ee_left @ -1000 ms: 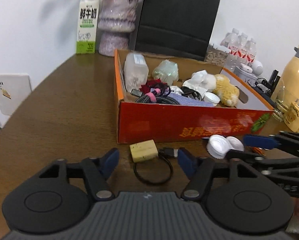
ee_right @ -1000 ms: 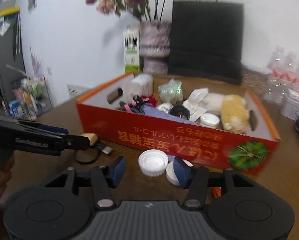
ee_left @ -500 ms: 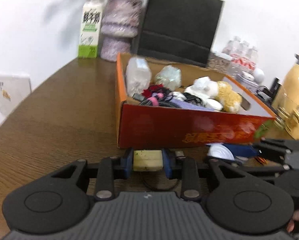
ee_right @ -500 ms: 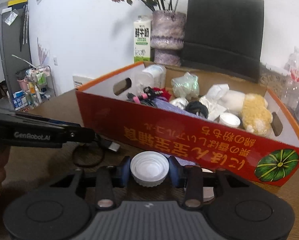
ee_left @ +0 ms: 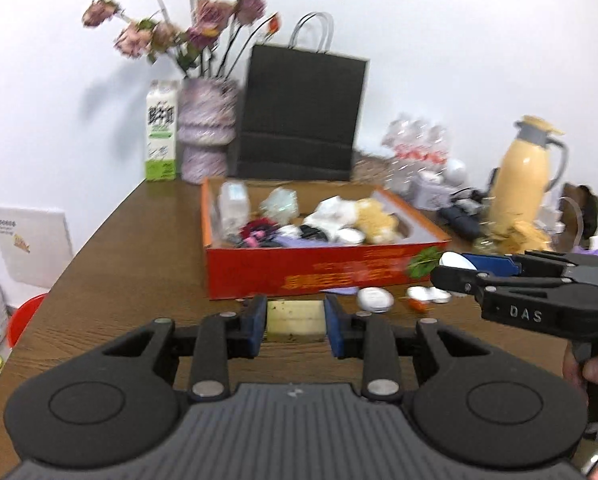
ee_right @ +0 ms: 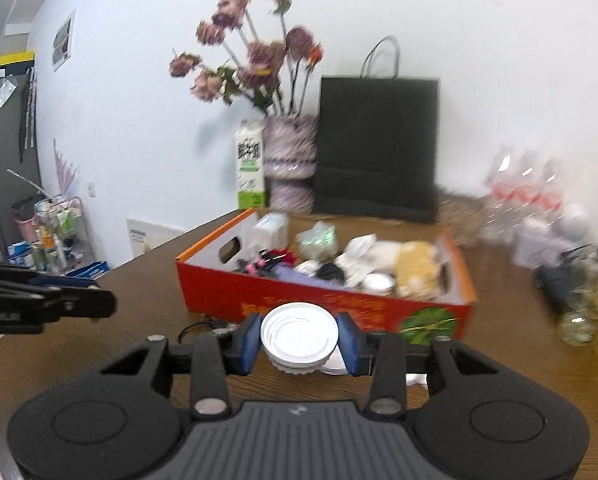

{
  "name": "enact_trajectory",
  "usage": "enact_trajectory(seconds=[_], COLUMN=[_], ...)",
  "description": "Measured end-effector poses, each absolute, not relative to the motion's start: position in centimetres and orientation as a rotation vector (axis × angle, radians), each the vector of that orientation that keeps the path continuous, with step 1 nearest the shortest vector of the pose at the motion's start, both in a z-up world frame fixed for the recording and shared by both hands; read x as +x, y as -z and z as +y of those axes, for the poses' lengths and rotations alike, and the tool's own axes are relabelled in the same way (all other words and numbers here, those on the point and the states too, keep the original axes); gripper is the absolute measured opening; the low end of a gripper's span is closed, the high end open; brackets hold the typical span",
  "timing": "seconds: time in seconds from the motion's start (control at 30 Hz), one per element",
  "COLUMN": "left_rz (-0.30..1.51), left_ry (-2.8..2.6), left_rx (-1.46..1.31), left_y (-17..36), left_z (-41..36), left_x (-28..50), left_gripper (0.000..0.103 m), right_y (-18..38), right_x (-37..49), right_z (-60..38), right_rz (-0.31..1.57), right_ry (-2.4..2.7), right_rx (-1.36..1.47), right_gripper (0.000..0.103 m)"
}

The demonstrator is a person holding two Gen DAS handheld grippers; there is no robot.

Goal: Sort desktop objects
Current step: 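Carry the yellow block and white lid over the red box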

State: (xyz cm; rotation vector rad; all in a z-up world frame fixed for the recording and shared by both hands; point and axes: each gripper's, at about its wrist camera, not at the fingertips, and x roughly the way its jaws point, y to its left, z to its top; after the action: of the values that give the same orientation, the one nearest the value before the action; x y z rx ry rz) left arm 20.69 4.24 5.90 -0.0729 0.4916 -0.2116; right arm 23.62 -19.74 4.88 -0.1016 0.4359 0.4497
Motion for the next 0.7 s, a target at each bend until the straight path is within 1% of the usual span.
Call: enact_trajectory(seconds=[0.13,0.33,0.5,0.7], left_rz=[0.452,0.471,0.498,0.581], left_ry=[0.226,0.297,0.308,0.366], left_rx=[-0.060,-0.093,-0.117,-0.114], left_y=[-7.2,-7.9,-6.8,-4.1], left_z=[3.0,2.5,2.4,1.8], left_x=[17.6,13.2,9.7,7.0], left_gripper=[0.032,0.032,0.032,0.032], right_y=[-6.5,-6.9,-6.7,-5.8], right_x=[20.4,15.4,11.2,5.4], right_z=[-22.0,-23.1,-23.4,-23.3], right_rz=[0.410,0.399,0.410,0.441], right_ry=[-0.420,-0.436,-0.462,-0.520], right_rx=[-0.103,-0.139,-0.148,-0.104], right_gripper=[0.039,0.039,0.039,0.039])
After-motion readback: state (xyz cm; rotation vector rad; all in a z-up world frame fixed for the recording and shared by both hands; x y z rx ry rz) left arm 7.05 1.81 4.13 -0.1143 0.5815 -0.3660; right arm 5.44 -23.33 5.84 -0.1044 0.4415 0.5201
